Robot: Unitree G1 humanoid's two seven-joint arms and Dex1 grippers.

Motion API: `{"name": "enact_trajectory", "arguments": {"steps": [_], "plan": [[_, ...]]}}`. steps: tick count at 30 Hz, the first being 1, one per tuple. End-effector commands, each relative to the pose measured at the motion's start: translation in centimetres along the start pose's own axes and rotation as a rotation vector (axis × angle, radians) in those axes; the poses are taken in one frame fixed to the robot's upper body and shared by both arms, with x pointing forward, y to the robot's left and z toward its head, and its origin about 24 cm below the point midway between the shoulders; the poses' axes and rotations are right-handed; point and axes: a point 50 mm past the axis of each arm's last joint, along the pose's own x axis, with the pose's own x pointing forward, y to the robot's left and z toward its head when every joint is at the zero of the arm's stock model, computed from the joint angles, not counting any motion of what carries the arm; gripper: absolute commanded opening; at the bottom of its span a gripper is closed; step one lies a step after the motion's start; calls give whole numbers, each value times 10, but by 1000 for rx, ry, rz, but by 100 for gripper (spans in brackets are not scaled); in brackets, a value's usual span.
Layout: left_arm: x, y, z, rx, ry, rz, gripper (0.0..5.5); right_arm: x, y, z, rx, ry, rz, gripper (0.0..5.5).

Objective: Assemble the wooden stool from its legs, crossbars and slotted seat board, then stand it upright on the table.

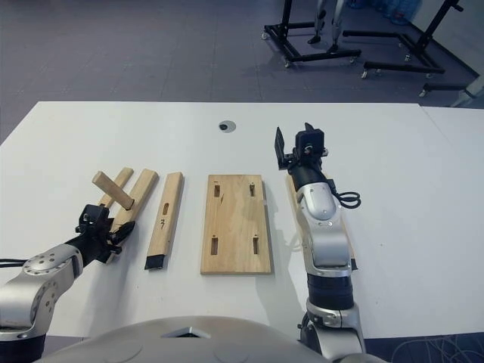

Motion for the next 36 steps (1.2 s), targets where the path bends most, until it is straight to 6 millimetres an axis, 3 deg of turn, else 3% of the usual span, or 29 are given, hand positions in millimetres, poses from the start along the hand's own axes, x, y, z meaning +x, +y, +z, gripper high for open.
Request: {"name": "enact_trajectory", "arguments": {"steps": [1,4,6,8,12,16,21,28,36], "plan": [[11,-3,3,-94,-68,-77,204,7,-1,3,20,-6,41,319],[16,-10,36,-119,-243,-175,204,11,-4,5,45,-22,80,319],[17,-19,70,-124,-405,-287,204,15,-5,13,131,-42,147,319],[13,-31,105,-135,-568,-444,204,16,3,28,288,-84,322,319],[0,-46,130,-121,-699,-741,204,1,15,53,578,-161,722,319],[-6,-54,141,-125,-727,-979,204,-15,15,71,775,-213,1020,319],[-12,-75,146,-103,-719,-1196,204,-25,30,75,860,-166,1252,319],[-15,-73,146,-136,-737,-1227,204,-25,37,61,826,-121,1221,436],[-25,-79,143,-126,-734,-1302,204,-13,41,54,813,-98,1167,436]]}}
